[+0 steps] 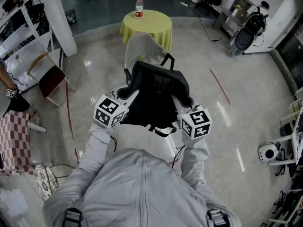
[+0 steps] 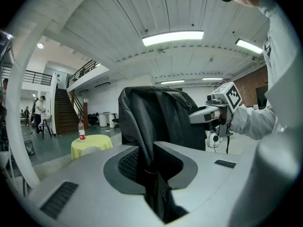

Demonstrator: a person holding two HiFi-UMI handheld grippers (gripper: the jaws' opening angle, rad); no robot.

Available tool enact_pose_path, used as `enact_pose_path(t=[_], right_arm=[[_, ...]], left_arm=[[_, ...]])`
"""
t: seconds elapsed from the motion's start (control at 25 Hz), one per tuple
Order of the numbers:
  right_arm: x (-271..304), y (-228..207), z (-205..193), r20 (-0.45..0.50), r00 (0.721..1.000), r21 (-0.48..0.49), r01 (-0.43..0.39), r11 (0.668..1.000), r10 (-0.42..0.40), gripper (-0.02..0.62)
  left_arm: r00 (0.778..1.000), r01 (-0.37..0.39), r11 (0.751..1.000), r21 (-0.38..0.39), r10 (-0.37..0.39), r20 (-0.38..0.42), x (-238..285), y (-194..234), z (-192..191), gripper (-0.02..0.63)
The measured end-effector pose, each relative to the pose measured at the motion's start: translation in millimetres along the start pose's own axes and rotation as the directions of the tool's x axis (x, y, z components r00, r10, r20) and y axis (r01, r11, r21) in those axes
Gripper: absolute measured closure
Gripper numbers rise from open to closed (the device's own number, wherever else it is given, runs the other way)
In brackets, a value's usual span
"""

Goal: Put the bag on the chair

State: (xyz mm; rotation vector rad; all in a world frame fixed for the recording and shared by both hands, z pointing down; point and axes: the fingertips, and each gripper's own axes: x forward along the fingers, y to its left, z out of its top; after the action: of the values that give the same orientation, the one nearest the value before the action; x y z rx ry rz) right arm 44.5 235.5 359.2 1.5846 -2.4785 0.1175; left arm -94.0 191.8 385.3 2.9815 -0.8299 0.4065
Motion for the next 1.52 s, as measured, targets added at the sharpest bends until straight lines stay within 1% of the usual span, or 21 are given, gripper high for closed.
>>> enact_pose_path(t=[0.2,0.36,0.52,0.72,0.88,1.04,1.16,1.36,1.52], right_arm=[[3,-6,-2,-0.003,1.000,0.000,-0.002,1.000,0.002,0.536],[0,-13,-8,-0.015,1.000,-0.013,-0.022,1.000,0.022,0.535],[6,-17,-16,-0.029,0.999,0.002,-0.033,0.999,0.033,0.532],[0,-38,-24,-0.031,0.997,0.019,-0.063,0.998,0.064,0.532],[9,-48,-31,-0.038,0.997,0.026,-0.073,0.997,0.074,0.531],[32,-61,-36,-0.044,0.997,0.052,-0.063,0.997,0.065,0.532],[52,-74,-39,-0.056,0.997,0.072,-0.042,0.997,0.046,0.532],[97,-104,-37,-0.075,0.997,0.071,-0.002,0.997,0.008,0.532],[136,-127,-27,-0.084,0.996,0.079,0.031,0.996,-0.024,0.532]], left_arm=[[1.000,-0.009,1.000,-0.006,0.009,-0.004,6,0,-2,0.549],[1.000,-0.020,1.000,-0.016,0.019,-0.017,13,-6,-4,0.549],[0.999,-0.036,0.999,-0.023,0.035,-0.030,16,-6,-11,0.549],[0.995,-0.075,0.997,-0.023,0.074,-0.061,33,-20,-10,0.549],[0.993,-0.084,0.996,-0.027,0.081,-0.083,45,-15,-15,0.549],[0.994,-0.074,0.997,-0.034,0.071,-0.086,60,3,-20,0.549],[0.995,-0.051,0.998,-0.039,0.048,-0.083,79,23,-23,0.549],[0.997,-0.009,0.999,-0.045,0.006,-0.080,122,70,-23,0.549],[0.996,0.027,0.998,-0.050,-0.030,-0.079,151,111,-18,0.549]])
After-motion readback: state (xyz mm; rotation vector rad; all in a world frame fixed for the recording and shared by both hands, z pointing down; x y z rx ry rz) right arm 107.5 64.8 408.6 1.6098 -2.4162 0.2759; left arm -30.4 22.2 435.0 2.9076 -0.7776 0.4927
